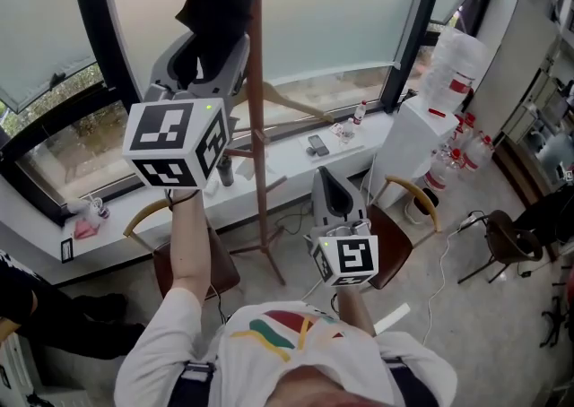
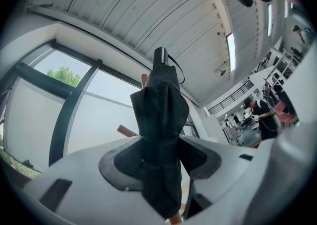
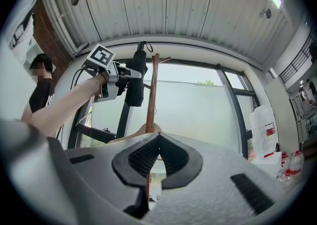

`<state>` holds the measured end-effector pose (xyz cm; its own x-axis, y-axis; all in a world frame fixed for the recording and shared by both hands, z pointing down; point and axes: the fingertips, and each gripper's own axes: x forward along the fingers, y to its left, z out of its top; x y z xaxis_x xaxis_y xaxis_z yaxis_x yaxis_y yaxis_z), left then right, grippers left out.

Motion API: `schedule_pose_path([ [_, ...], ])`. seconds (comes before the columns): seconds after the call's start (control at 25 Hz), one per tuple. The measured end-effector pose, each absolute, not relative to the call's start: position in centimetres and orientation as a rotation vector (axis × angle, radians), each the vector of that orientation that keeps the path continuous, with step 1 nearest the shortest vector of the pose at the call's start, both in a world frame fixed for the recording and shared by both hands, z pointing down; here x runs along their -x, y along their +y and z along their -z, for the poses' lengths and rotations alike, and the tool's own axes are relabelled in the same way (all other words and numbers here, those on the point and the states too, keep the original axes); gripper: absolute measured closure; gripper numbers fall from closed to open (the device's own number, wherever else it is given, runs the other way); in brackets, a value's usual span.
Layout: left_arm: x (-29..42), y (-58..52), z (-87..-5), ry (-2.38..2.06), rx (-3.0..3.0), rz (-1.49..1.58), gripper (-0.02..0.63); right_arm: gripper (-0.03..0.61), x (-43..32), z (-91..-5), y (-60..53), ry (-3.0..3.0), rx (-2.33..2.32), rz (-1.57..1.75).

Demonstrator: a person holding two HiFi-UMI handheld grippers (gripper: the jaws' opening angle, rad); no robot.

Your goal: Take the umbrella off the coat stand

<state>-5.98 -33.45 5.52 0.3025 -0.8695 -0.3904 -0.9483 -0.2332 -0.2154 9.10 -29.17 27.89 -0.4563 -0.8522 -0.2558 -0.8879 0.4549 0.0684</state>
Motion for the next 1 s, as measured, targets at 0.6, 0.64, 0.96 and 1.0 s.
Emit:
schedule_pose_path([
  [0.6, 9.8, -29.4, -16.7, 1.783, 2.092, -0.35, 0.397, 0.578, -5.0, -29.9, -29.0, 2.63, 1.408, -0.265],
  [0.64, 9.9, -29.1, -17.2, 1.793, 2.092, -0.345, 0.397, 0.578, -4.9, -30.0, -29.0, 2.638, 1.405, -0.26],
  [0.96, 9.6, -28.4, -23.1, 1.86, 2.111, -0.298, 0.397, 0.578, -3.7, -30.6, -29.8, 2.661, 1.379, -0.259],
  [1.0, 9.4, -28.5, -24.0, 1.87, 2.126, -0.297, 0.397, 0.578, -3.6, -30.6, -29.8, 2.665, 1.376, -0.263],
])
